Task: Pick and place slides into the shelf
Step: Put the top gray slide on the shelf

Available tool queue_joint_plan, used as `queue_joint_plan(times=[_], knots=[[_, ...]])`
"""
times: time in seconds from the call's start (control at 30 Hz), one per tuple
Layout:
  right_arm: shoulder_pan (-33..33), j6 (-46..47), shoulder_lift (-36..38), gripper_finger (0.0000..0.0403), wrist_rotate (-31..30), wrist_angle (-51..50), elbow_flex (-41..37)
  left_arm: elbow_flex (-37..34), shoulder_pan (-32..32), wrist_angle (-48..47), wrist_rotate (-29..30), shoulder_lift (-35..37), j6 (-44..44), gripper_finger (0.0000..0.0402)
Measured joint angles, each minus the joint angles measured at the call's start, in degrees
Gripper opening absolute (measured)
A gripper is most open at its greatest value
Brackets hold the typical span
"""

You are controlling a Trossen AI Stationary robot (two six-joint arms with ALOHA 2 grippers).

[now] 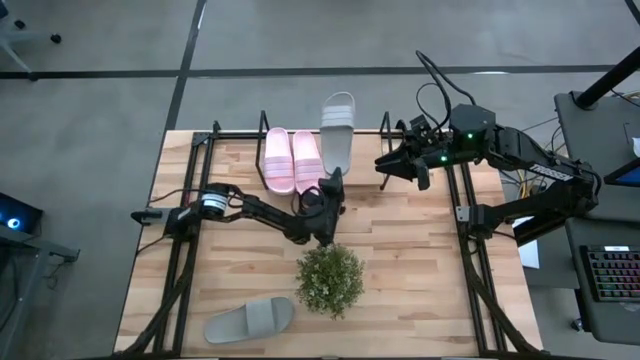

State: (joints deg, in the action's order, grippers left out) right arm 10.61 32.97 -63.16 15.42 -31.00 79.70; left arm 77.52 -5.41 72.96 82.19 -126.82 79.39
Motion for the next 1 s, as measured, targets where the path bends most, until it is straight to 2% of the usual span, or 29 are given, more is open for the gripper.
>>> queue_joint_plan(times=[0.4,1.0], knots=[[0.0,0.0,0.0,0.0145,-0.41,0.0,0.0,0.02,-0.02,-10.93,-0.83,-0.02,11.8,0.0052],[0.0,0.44,0.0,0.0145,-0.37,0.02,0.0,0.21,0.22,-14.07,0.77,-0.02,12.02,0.0052]])
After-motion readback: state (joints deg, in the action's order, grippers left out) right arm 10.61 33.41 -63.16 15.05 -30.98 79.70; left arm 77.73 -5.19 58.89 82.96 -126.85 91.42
